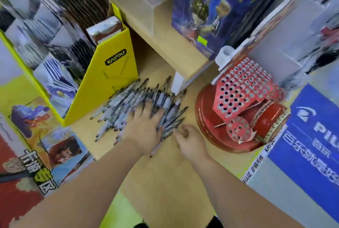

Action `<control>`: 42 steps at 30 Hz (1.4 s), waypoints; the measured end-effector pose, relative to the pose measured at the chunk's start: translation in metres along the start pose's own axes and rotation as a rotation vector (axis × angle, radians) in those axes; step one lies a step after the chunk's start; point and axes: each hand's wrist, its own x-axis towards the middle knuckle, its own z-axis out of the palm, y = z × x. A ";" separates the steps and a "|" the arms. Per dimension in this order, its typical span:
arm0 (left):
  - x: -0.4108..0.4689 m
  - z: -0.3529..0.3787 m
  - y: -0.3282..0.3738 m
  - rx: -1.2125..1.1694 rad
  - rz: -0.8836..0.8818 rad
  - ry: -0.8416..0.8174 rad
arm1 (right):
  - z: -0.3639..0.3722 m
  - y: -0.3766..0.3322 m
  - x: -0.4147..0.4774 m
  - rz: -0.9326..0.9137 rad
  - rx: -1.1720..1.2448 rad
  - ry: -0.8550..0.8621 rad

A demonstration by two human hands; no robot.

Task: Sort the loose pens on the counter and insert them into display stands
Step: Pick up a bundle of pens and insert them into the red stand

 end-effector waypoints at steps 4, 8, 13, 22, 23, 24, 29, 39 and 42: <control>-0.001 0.007 0.002 -0.048 0.049 0.081 | 0.006 0.008 0.003 0.028 0.066 0.058; -0.002 0.012 0.003 -0.063 0.070 0.097 | 0.010 0.000 0.012 0.054 0.132 0.087; -0.016 0.023 0.008 -0.024 0.121 0.084 | 0.017 0.000 0.021 0.075 0.197 0.129; -0.046 0.029 0.020 -0.073 0.206 0.042 | 0.033 0.034 0.043 0.073 0.241 0.126; -0.049 0.030 0.021 -0.085 0.217 0.031 | 0.028 0.030 0.035 0.065 0.231 0.118; -0.052 0.030 0.021 -0.096 0.226 0.028 | 0.024 0.027 0.028 0.056 0.229 0.114; -0.055 0.024 0.011 -0.171 0.195 0.101 | 0.012 0.028 0.010 0.067 0.304 0.117; -0.005 0.009 0.031 -0.013 0.052 0.024 | 0.017 0.029 0.007 0.062 0.410 0.147; -0.008 0.016 0.035 -0.059 0.085 0.045 | 0.018 0.035 0.009 0.060 0.421 0.135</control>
